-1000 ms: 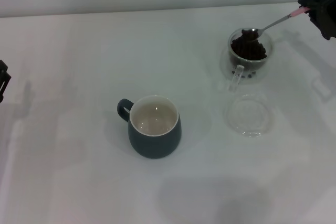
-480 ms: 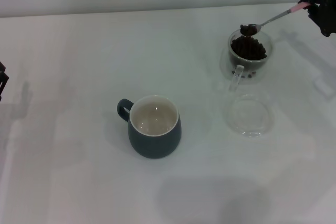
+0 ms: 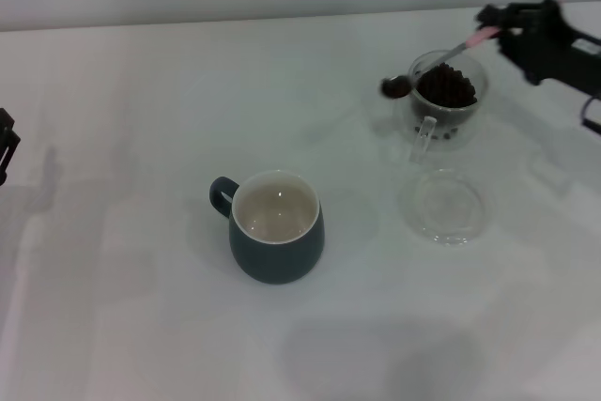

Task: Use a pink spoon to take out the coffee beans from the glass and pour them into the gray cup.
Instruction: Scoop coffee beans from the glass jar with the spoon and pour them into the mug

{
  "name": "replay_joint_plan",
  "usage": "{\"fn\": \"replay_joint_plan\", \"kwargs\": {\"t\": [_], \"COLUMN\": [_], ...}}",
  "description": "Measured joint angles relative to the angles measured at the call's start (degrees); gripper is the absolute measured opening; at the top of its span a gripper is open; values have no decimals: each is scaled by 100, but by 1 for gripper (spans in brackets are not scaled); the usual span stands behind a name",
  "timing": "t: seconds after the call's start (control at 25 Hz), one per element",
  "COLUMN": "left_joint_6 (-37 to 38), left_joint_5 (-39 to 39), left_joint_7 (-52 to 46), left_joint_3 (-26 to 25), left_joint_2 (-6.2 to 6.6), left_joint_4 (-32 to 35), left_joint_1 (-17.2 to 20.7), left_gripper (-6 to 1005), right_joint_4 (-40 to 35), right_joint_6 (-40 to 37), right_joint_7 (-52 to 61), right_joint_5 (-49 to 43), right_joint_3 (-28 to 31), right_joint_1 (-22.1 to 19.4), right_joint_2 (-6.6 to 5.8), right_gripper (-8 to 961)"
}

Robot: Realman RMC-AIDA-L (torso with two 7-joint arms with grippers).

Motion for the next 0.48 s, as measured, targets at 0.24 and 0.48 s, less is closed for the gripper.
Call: {"fn": "replay_joint_plan", "kwargs": {"t": [0.24,0.48], "left_joint_6": [-74,-100], "left_joint_5": [4,17], "left_joint_7": [2,2], "left_joint_3": [5,13], "left_joint_2": [-9,-16], "left_joint_4": [0,0], "left_joint_1": [55,64], "left_gripper": [801,801], "right_joint_4": [-73,-94], "right_joint_6": [279,367], "right_joint_7": [-26,-130], "right_joint_5": [-2,51], "right_joint_3": [-354,-838], "right_joint_1": [67,193], "right_joint_2": [181,240], "right_gripper": [178,181]}}
